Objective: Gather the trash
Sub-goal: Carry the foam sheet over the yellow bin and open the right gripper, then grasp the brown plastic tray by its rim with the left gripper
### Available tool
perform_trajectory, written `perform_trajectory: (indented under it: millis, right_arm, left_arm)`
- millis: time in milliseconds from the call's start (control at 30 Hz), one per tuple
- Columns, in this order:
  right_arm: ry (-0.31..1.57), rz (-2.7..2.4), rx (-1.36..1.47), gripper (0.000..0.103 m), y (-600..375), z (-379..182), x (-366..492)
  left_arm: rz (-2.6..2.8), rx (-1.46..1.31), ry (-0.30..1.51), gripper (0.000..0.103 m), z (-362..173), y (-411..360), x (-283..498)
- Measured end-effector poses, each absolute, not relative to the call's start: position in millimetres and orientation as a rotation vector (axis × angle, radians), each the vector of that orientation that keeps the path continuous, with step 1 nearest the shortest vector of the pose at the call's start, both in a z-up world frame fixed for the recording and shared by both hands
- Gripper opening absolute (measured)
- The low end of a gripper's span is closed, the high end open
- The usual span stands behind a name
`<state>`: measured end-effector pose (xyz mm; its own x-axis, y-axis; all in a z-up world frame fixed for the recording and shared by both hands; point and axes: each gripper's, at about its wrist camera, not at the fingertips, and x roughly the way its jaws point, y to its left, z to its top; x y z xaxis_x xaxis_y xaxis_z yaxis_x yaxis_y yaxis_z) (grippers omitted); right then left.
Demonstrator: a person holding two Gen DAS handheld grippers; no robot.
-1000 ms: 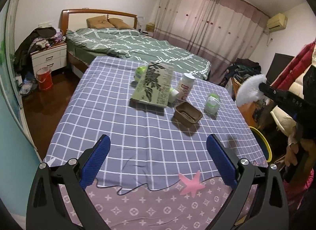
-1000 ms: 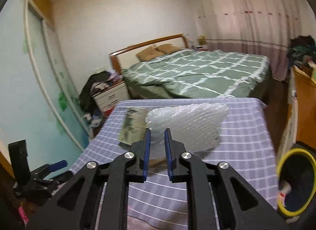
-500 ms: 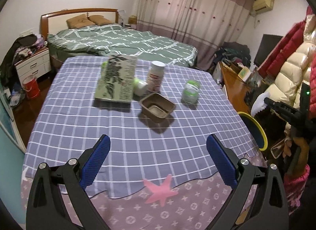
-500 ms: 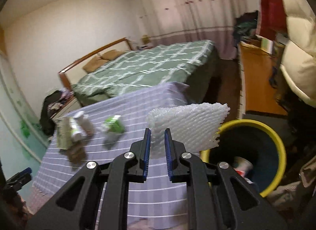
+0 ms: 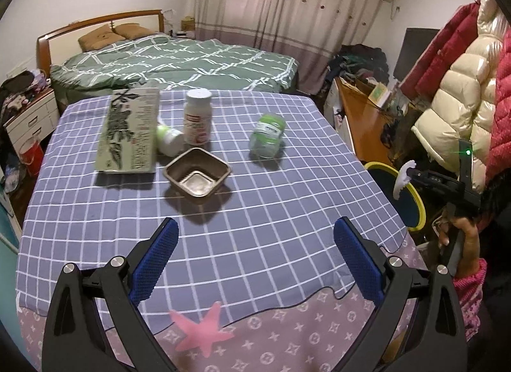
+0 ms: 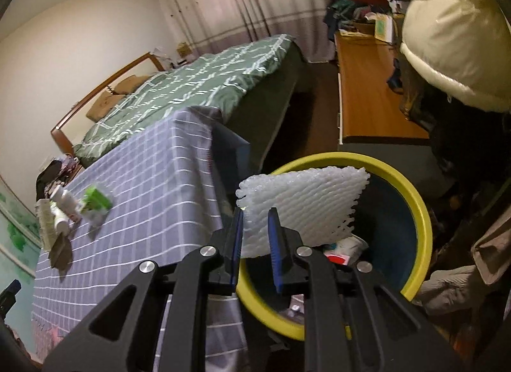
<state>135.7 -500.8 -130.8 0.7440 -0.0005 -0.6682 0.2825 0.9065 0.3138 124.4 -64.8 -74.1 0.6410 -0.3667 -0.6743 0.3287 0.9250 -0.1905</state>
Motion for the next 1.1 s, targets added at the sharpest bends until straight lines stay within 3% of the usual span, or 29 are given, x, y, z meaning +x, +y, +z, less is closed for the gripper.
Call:
perform_trajectory:
  millis: [167,333,1100]
  right_arm:
    - [0.732,-0.189,0.415,0.018,-509.4,-138.5,135.9]
    - [0.736,-0.203,0.412,0.031,-512.3,-141.1,135.7]
    - [0.769,-0.188,0.375,0.039,-493.5,-143.4,150.8]
  left_arm:
    - [-0.419,-0.035,0.794,0.096,-76.9,-78.7,128.9]
    - [-0.429,-0.030,0.802,0.096,-79.1,-83.2,132.2]
    - [-0.397,0.019,0.885,0.096,-113.3,-57.1,195.6]
